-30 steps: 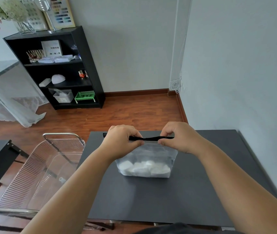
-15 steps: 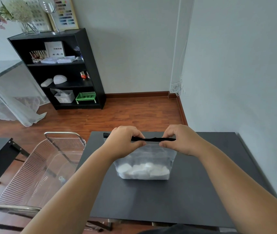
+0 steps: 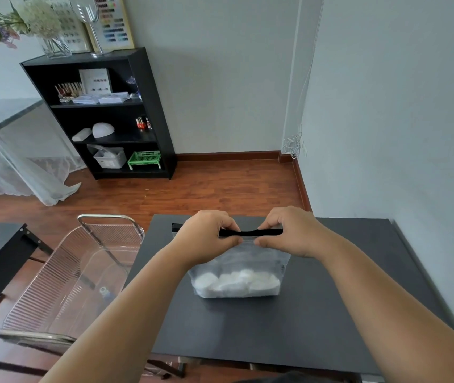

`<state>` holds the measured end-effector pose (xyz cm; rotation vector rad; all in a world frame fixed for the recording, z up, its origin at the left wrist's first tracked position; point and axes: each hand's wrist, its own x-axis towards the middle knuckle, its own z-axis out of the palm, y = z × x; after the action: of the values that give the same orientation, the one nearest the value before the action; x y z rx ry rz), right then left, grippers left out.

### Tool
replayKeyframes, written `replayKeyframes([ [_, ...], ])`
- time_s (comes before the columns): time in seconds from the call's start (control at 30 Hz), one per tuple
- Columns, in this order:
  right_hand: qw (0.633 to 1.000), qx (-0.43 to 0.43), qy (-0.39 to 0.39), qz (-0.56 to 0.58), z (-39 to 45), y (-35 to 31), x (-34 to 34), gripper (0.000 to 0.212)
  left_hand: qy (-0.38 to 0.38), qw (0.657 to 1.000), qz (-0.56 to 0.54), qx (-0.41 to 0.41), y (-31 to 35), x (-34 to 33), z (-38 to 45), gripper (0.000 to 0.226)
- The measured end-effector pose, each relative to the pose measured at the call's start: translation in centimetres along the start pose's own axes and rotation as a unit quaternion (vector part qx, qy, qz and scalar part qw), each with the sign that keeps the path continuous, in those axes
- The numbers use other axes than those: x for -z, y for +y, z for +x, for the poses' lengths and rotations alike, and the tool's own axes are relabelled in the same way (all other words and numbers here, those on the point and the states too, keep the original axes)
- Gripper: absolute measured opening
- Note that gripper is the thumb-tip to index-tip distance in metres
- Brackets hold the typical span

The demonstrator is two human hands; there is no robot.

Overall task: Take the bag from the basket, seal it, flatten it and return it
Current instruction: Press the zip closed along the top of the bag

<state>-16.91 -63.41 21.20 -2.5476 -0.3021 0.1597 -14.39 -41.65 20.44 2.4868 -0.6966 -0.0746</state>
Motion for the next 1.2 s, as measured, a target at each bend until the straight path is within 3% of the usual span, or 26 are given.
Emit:
replayKeyframes([
  [0.13, 0.999, 0.019, 0.028, -0.041, 0.6, -0.5, -0.3, 0.003, 0.010, 1.000, -0.004, -0.002, 0.3, -0.4, 0.0, 0.003],
  [0.27, 0.998, 0.030, 0.038, -0.038, 0.5, -0.3, -0.4, 0.010, 0.014, 1.000, 0.003, -0.011, 0.1, 0.0, 0.1, 0.007],
  [0.4, 0.997, 0.005, 0.072, -0.007, 0.1, 0.8, -0.2, 0.012, 0.023, 0.998, 0.041, 0.031, -1.7, 1.4, -0.5, 0.008],
  [0.7, 0.999, -0.035, -0.032, -0.021, 1.0, 0.4, 0.2, 0.005, 0.015, 0.999, -0.001, 0.049, -2.8, 0.8, -1.2, 0.007],
  [0.87, 0.999, -0.034, -0.035, -0.003, 1.3, 0.4, 0.1, 0.003, 0.004, 0.997, -0.042, 0.059, -3.3, 0.9, -1.4, 0.006],
  [1.2, 0.998, -0.029, -0.046, -0.036, 1.8, 0.5, 0.3, 0.008, -0.008, 0.998, -0.019, 0.056, -3.7, 1.1, -1.0, 0.006],
])
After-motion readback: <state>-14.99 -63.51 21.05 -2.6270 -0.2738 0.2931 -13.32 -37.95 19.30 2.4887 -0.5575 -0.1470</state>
